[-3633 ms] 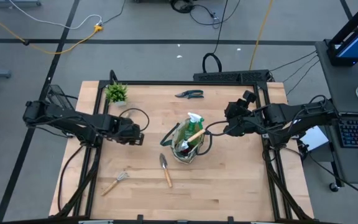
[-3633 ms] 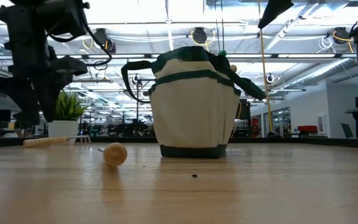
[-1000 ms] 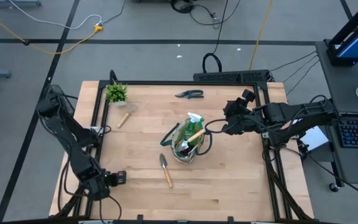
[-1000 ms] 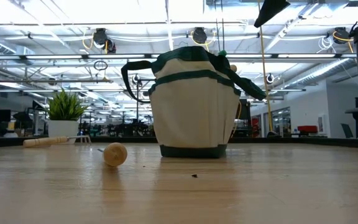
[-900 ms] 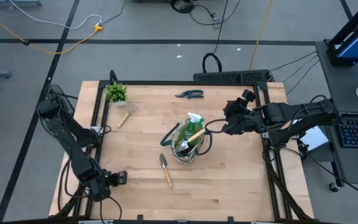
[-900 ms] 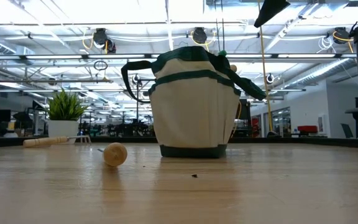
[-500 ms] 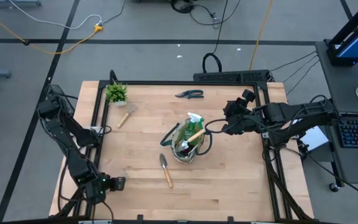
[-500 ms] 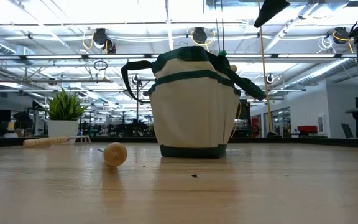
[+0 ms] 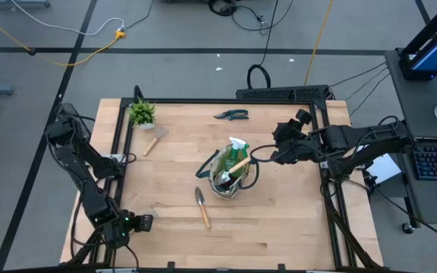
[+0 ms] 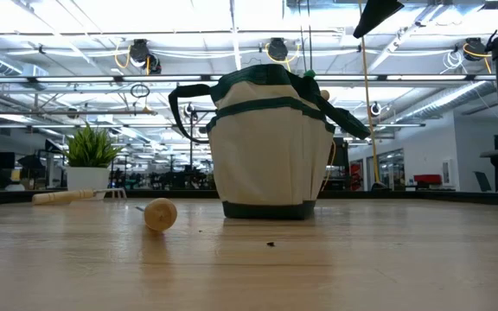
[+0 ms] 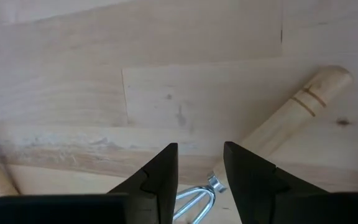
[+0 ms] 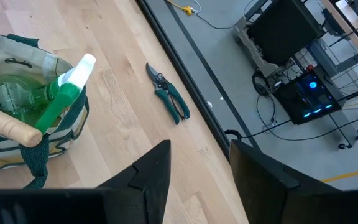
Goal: Pick & Place Garden tools in Gardening bag
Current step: Put the bottom brown hand rake into the gardening bag
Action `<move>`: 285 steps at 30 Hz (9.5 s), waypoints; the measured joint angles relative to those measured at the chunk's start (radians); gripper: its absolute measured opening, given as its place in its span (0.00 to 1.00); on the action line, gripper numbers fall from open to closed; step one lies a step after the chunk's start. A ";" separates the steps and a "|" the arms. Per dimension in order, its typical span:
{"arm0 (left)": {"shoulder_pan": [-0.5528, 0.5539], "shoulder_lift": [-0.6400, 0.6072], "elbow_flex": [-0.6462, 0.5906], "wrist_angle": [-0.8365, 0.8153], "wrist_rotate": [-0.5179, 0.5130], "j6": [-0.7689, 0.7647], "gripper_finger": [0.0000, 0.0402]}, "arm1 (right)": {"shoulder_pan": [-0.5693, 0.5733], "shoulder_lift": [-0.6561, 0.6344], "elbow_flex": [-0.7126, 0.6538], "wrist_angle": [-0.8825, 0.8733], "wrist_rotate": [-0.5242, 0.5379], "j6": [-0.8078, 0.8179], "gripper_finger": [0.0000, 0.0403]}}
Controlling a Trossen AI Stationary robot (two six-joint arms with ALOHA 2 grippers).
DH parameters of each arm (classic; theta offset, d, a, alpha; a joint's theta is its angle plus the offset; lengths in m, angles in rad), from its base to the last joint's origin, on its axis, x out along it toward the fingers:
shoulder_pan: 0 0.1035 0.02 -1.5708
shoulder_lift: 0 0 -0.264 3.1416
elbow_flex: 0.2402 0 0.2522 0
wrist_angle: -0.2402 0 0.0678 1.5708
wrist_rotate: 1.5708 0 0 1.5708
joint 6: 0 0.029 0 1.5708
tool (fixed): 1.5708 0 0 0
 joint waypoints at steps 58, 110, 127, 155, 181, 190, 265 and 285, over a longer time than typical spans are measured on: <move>-0.015 -0.027 0.129 -0.113 -0.017 -1.446 0.34 | 0.000 0.000 0.000 0.000 0.001 -0.004 0.39; -0.082 0.099 0.076 -0.103 -0.047 -2.420 0.52 | 0.000 0.000 0.000 0.009 0.000 -0.001 0.39; -0.072 0.094 -0.076 0.070 0.020 -2.337 0.40 | 0.000 0.000 0.000 0.072 0.000 -0.018 0.39; 0.163 -0.236 -0.045 0.092 -0.429 -2.215 0.16 | 0.000 0.002 0.000 0.619 -0.134 -0.413 0.39; 0.662 -0.379 -0.044 0.717 -0.272 -1.953 0.16 | 0.016 0.285 -0.001 0.992 -0.352 -1.116 0.39; 0.791 -0.341 -0.043 0.814 -0.131 -2.022 0.16 | 0.023 0.306 0.001 1.063 -0.392 -1.319 0.39; 1.152 0.005 0.192 1.048 0.289 -1.962 0.51 | 0.000 0.306 0.001 0.758 -0.286 -1.226 0.12; 1.372 0.005 0.192 0.971 0.495 -1.520 0.52 | -0.006 0.307 0.001 0.570 -0.389 -0.930 0.12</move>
